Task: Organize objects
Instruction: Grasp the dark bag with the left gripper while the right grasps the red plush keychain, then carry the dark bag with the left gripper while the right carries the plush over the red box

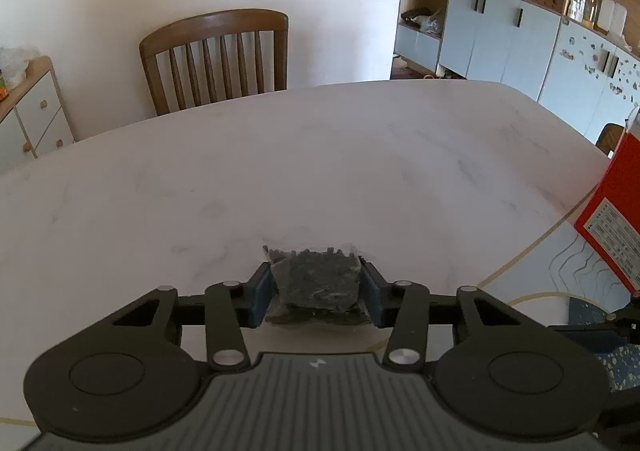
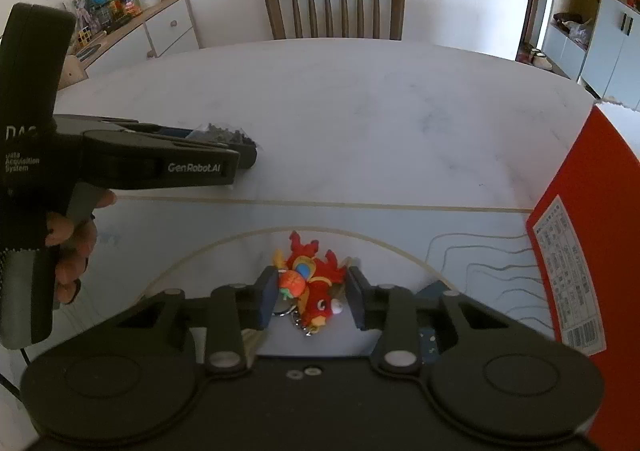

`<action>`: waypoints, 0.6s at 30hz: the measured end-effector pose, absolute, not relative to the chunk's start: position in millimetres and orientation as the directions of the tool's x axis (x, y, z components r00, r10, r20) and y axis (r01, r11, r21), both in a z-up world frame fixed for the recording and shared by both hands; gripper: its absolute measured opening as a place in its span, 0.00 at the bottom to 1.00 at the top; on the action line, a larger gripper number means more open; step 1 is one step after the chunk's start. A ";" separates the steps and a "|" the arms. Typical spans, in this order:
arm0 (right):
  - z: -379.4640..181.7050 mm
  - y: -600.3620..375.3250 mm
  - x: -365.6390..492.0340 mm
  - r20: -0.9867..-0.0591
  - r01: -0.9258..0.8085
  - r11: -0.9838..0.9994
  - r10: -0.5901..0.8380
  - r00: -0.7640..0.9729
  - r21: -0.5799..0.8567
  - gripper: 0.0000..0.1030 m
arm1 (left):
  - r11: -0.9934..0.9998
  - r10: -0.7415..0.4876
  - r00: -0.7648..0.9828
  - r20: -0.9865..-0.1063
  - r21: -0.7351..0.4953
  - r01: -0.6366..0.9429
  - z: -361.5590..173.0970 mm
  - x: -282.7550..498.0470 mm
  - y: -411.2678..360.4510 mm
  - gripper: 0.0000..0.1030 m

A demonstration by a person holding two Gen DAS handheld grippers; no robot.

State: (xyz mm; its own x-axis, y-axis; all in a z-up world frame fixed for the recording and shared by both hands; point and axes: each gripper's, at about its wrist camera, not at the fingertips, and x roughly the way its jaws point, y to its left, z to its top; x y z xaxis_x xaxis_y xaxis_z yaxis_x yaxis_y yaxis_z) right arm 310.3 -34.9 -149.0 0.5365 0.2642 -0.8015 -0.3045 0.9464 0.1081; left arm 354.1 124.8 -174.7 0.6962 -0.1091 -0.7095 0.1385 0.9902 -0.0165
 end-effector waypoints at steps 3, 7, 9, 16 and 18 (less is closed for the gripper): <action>-148.8 -32.3 309.0 -0.802 -0.302 0.947 0.264 0.536 0.110 0.33 | 0.990 -0.109 0.690 -0.715 -0.012 0.143 -173.0 351.3 121.8 0.43; -142.9 -36.0 305.9 -0.799 -0.295 0.948 0.268 0.539 0.119 0.33 | 0.989 -0.125 0.680 -0.722 -0.034 0.145 -167.3 347.1 121.0 0.43; -138.0 -39.1 302.0 -0.797 -0.289 0.949 0.269 0.541 0.124 0.33 | 0.988 -0.135 0.676 -0.725 -0.044 0.150 -162.7 344.7 120.4 0.43; -112.3 -51.1 281.9 -0.782 -0.280 0.950 0.280 0.557 0.140 0.33 | 0.981 -0.168 0.669 -0.724 -0.056 0.187 -136.4 319.6 105.8 0.43; -104.0 -55.3 276.0 -0.779 -0.277 0.950 0.280 0.561 0.141 0.33 | 0.978 -0.180 0.667 -0.723 -0.060 0.199 -125.6 311.3 101.0 0.43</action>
State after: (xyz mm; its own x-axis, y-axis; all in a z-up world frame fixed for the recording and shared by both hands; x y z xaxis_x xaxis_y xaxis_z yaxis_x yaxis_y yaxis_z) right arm 276.0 -55.3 -104.0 0.5612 0.2796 -0.7790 -0.2772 0.9504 0.1414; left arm 311.3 101.0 -125.6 0.6673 -0.1802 -0.7227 0.1989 0.9782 -0.0603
